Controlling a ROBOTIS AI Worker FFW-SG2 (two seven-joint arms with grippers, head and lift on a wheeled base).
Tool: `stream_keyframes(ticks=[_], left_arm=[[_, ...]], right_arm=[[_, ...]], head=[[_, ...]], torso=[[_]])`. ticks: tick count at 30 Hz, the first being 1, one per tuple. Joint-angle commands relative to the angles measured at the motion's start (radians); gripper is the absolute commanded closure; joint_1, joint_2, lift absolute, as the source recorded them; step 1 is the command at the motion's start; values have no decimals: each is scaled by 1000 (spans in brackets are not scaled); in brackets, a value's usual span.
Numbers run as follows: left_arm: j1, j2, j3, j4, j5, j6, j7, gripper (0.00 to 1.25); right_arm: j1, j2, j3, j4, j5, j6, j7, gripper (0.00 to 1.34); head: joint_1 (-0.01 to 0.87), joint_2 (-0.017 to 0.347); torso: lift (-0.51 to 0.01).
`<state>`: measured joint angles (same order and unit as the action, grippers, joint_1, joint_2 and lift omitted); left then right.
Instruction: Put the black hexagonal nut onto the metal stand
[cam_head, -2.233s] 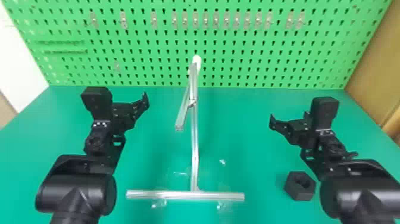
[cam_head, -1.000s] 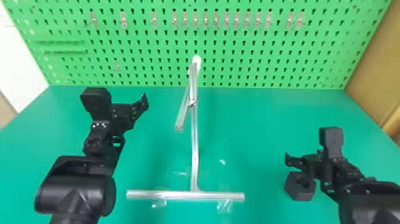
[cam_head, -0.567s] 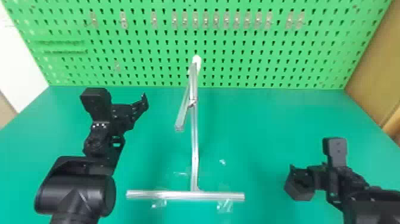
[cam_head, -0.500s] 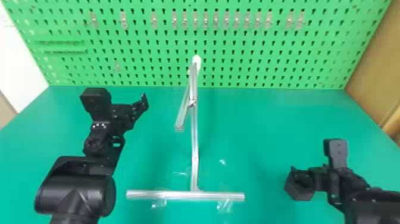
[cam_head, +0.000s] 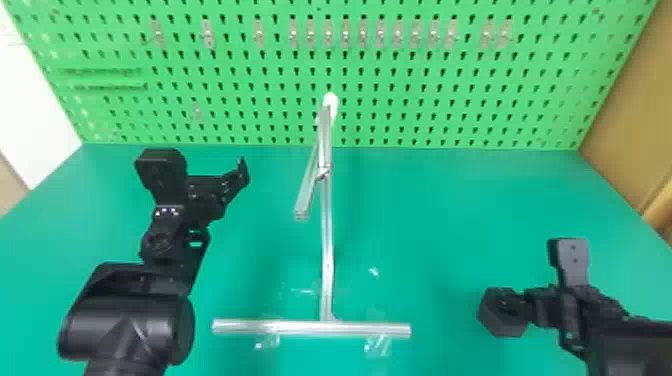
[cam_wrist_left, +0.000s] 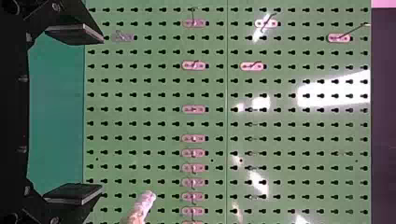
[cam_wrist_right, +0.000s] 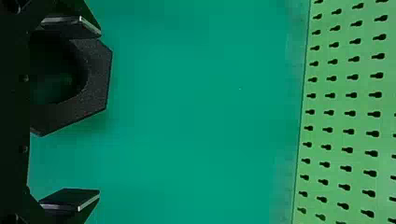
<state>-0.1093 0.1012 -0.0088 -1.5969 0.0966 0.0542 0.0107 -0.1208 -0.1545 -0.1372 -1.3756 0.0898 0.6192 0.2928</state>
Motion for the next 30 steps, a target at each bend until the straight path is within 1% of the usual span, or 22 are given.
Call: stream_keyframes(ticks=[1, 10, 30], left_arm=[[0, 0, 1, 0, 0, 1, 0, 156], [0, 0, 1, 0, 0, 0, 0, 156], [0, 0, 0, 0, 0, 0, 0, 156]], right_arm=[[-3, -4, -5, 20, 5, 7, 5, 101], [-11, -5, -16, 53, 13, -6, 8, 101], [-17, -5, -24, 89, 16, -26, 17, 104]], head=[[693, 81], [693, 81], [693, 81]], torso=[[-1], [-1], [-1]])
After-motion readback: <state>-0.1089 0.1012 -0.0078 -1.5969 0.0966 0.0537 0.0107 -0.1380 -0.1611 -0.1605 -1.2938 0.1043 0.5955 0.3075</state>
